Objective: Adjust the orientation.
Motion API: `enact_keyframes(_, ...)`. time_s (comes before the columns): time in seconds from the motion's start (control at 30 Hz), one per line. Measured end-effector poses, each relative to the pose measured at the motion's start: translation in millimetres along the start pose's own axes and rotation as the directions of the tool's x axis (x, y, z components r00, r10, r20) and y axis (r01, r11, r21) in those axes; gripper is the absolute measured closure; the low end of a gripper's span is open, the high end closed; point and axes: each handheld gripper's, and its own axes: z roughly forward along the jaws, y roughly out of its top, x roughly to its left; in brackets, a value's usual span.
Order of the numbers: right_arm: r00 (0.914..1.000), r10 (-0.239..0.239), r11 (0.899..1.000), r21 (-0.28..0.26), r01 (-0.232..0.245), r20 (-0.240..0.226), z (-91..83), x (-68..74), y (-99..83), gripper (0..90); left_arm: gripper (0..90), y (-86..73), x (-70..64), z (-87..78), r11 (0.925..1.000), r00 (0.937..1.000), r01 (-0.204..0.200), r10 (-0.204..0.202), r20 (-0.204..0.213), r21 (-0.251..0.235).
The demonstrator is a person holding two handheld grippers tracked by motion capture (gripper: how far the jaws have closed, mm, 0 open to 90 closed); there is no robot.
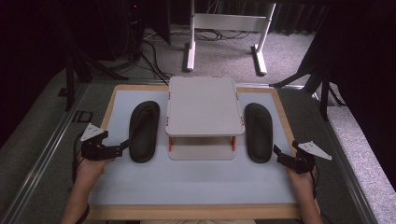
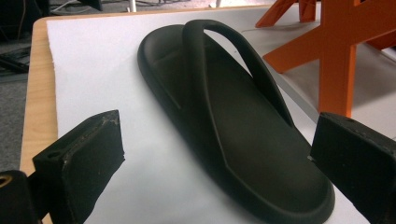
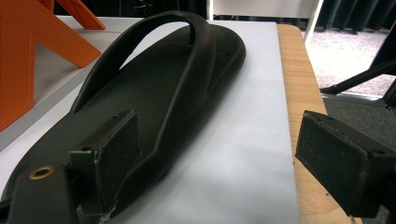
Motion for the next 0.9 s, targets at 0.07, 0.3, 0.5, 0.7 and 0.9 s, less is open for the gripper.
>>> enact_keyframes(0.07,1.0000,0.001,1.000,0.000,-0.001,-0.004,-0.1,-0.3,0.0,13.2,2.2,4.8,-1.3,4.0,0.9996,0.9999,-0.012,0.012,0.010,0.025)
enact_keyframes(0.3,1.0000,-0.002,1.000,0.001,0.002,-0.008,0.1,0.0,0.0,13.3,2.2,19.6,-1.6,16.7,0.9962,0.9987,-0.036,0.033,0.039,0.079)
enact_keyframes(0.5,0.9998,-0.003,1.000,0.002,0.003,-0.018,0.1,-0.2,0.0,14.5,2.2,29.8,1.1,27.6,0.9918,0.9973,-0.049,0.043,0.059,0.118)
enact_keyframes(0.7,0.9997,-0.008,1.000,0.003,0.008,-0.022,0.2,0.2,0.0,14.8,2.2,40.8,4.3,37.2,0.9850,0.9953,-0.064,0.052,0.081,0.160)
enact_keyframes(0.9,0.9997,-0.011,1.000,-0.002,0.011,-0.024,-0.2,0.3,-0.2,14.8,2.2,47.8,3.5,50.3,0.9796,0.9935,-0.082,0.066,0.093,0.183)
